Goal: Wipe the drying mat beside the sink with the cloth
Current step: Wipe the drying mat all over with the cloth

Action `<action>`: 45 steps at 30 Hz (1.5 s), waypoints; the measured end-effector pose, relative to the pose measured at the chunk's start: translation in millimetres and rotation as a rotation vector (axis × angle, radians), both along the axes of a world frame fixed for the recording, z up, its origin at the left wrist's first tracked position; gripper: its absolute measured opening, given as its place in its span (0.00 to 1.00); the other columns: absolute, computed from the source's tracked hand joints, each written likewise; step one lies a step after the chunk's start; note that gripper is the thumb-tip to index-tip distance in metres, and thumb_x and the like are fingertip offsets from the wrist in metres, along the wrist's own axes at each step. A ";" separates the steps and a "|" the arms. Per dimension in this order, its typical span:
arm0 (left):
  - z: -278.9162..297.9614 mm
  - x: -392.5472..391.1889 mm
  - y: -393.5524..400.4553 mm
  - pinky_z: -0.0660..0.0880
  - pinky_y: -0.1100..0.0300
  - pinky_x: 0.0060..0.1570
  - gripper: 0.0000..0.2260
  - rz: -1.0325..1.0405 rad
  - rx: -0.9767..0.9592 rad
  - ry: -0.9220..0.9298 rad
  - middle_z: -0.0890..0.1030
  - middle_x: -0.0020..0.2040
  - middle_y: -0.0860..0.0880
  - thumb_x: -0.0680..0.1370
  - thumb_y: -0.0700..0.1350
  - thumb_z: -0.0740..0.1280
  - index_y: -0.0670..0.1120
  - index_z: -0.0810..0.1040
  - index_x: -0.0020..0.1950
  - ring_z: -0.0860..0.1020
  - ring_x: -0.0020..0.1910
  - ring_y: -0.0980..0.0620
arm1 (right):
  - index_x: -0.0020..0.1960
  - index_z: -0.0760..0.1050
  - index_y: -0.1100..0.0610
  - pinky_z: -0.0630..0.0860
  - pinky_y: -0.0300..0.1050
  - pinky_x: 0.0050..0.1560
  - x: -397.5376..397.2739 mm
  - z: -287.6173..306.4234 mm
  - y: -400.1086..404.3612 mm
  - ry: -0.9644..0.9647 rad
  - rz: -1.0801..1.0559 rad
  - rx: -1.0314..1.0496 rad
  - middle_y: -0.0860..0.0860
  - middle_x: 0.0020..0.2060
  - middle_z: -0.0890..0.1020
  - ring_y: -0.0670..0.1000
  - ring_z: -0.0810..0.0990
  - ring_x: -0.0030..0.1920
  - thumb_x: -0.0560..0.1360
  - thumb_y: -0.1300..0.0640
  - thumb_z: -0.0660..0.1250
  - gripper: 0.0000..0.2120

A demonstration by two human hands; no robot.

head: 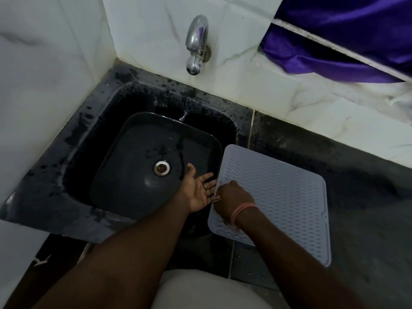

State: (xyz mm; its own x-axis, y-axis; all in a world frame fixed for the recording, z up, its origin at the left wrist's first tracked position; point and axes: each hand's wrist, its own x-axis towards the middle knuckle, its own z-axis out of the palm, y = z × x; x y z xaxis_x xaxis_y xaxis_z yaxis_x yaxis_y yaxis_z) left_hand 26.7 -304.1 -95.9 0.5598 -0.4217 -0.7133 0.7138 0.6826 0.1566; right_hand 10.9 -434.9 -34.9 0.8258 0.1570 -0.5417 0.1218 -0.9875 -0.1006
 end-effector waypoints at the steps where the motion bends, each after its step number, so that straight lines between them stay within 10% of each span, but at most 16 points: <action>1: -0.1 -4.3 1.2 0.77 0.48 0.48 0.45 -0.012 -0.002 0.002 0.79 0.65 0.41 0.72 0.78 0.49 0.45 0.72 0.72 0.81 0.56 0.43 | 0.62 0.79 0.58 0.75 0.47 0.62 2.0 2.2 -3.0 0.033 -0.019 0.030 0.59 0.61 0.77 0.57 0.77 0.60 0.78 0.54 0.64 0.15; 8: -2.6 -32.9 14.8 0.71 0.42 0.67 0.45 -0.033 -0.052 0.041 0.80 0.64 0.40 0.72 0.78 0.51 0.44 0.72 0.72 0.79 0.64 0.41 | 0.59 0.78 0.57 0.75 0.53 0.57 22.4 6.2 1.0 -0.223 -0.017 -0.062 0.59 0.63 0.71 0.61 0.75 0.60 0.78 0.55 0.64 0.11; 14: -4.5 -46.4 16.9 0.80 0.48 0.47 0.47 -0.056 -0.035 0.047 0.85 0.52 0.40 0.70 0.79 0.49 0.44 0.72 0.72 0.84 0.45 0.43 | 0.61 0.78 0.56 0.76 0.50 0.53 -50.0 -5.4 3.9 -0.199 0.113 -0.110 0.58 0.61 0.72 0.59 0.76 0.59 0.79 0.53 0.64 0.13; 25: 2.7 -57.3 16.8 0.77 0.40 0.57 0.46 -0.072 -0.064 0.039 0.80 0.64 0.38 0.71 0.79 0.51 0.44 0.71 0.72 0.80 0.61 0.39 | 0.62 0.76 0.59 0.75 0.51 0.58 -23.1 9.8 -6.4 -0.347 -0.022 -0.014 0.60 0.61 0.72 0.62 0.75 0.59 0.81 0.53 0.62 0.14; 34: -0.1 -63.5 11.2 0.77 0.42 0.55 0.48 -0.022 -0.038 0.068 0.79 0.65 0.38 0.70 0.79 0.50 0.43 0.70 0.73 0.79 0.62 0.38 | 0.63 0.78 0.60 0.75 0.46 0.57 -89.3 5.4 -5.4 -0.075 0.160 0.045 0.60 0.61 0.73 0.60 0.77 0.57 0.79 0.53 0.66 0.16; 39: 4.5 -63.4 12.5 0.78 0.38 0.55 0.47 0.005 -0.055 0.077 0.80 0.64 0.37 0.70 0.79 0.52 0.43 0.69 0.74 0.80 0.61 0.37 | 0.48 0.84 0.59 0.74 0.40 0.41 -56.6 33.6 -22.8 0.085 -0.130 0.287 0.54 0.41 0.84 0.48 0.80 0.40 0.75 0.51 0.72 0.11; 45: 10.7 -66.9 6.6 0.81 0.43 0.50 0.46 -0.008 -0.047 0.058 0.82 0.60 0.37 0.71 0.78 0.52 0.42 0.70 0.73 0.85 0.52 0.39 | 0.60 0.78 0.57 0.71 0.45 0.48 -43.9 8.0 -5.3 -0.237 -0.008 0.051 0.58 0.59 0.76 0.59 0.77 0.56 0.81 0.51 0.60 0.14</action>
